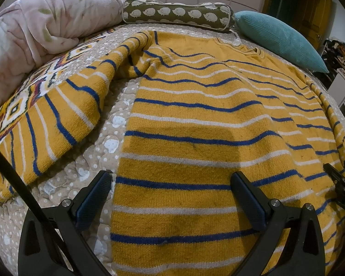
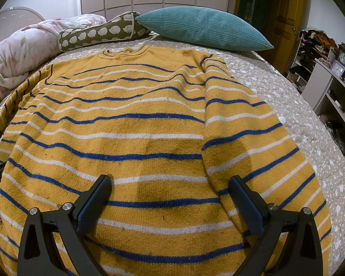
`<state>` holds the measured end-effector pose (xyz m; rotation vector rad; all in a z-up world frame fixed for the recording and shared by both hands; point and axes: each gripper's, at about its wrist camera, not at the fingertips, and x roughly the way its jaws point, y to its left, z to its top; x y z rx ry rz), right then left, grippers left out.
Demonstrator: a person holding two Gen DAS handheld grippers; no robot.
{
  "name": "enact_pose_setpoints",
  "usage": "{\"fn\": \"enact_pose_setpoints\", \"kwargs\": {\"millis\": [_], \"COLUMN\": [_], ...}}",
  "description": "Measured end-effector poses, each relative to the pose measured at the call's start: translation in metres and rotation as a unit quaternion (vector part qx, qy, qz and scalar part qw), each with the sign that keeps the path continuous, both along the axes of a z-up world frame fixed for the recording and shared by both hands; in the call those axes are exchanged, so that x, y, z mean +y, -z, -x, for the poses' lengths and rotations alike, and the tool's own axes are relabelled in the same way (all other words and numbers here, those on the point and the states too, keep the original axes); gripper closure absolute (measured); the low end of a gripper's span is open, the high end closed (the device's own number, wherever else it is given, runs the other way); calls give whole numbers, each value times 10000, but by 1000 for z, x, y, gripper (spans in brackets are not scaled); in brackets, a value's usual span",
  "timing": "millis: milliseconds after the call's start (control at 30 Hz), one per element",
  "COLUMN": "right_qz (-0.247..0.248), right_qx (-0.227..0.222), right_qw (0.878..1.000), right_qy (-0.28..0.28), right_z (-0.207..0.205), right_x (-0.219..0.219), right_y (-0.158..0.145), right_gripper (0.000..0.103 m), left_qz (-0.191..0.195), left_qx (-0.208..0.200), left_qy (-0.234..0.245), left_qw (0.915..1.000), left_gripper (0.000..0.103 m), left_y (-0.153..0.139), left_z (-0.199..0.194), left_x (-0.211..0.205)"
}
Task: Fold small clothes
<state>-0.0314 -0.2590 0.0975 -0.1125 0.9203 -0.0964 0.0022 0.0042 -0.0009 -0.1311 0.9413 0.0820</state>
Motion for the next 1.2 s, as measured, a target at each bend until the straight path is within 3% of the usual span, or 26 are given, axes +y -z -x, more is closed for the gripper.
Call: {"fn": "enact_pose_setpoints", "kwargs": {"millis": [567, 733, 767, 833, 900, 1033, 1200], "right_qz": [6, 7, 8, 7, 9, 8, 9], "right_qx": [-4, -5, -5, -6, -7, -8, -9], "right_qw": [10000, 10000, 10000, 10000, 10000, 10000, 10000], "right_qy": [-3, -3, -3, -3, -3, -3, -3], "right_z": [0, 0, 0, 0, 0, 0, 0], "right_x": [0, 0, 0, 0, 0, 0, 0], "right_y": [0, 0, 0, 0, 0, 0, 0], "right_gripper": [0, 0, 0, 0, 0, 0, 0], "left_qz": [-34, 228, 285, 472, 690, 665, 839], "left_qx": [4, 11, 54, 70, -143, -362, 27], "left_qy": [3, 14, -37, -201, -274, -503, -684], "left_qw": [10000, 9997, 9996, 9987, 9971, 9959, 9941], "left_gripper": [0, 0, 5, 14, 15, 15, 15], "left_y": [0, -3, -7, -21, -40, -62, -51], "left_z": [1, 2, 4, 16, 36, 82, 116], "left_x": [-2, 3, 5, 13, 22, 41, 63]}}
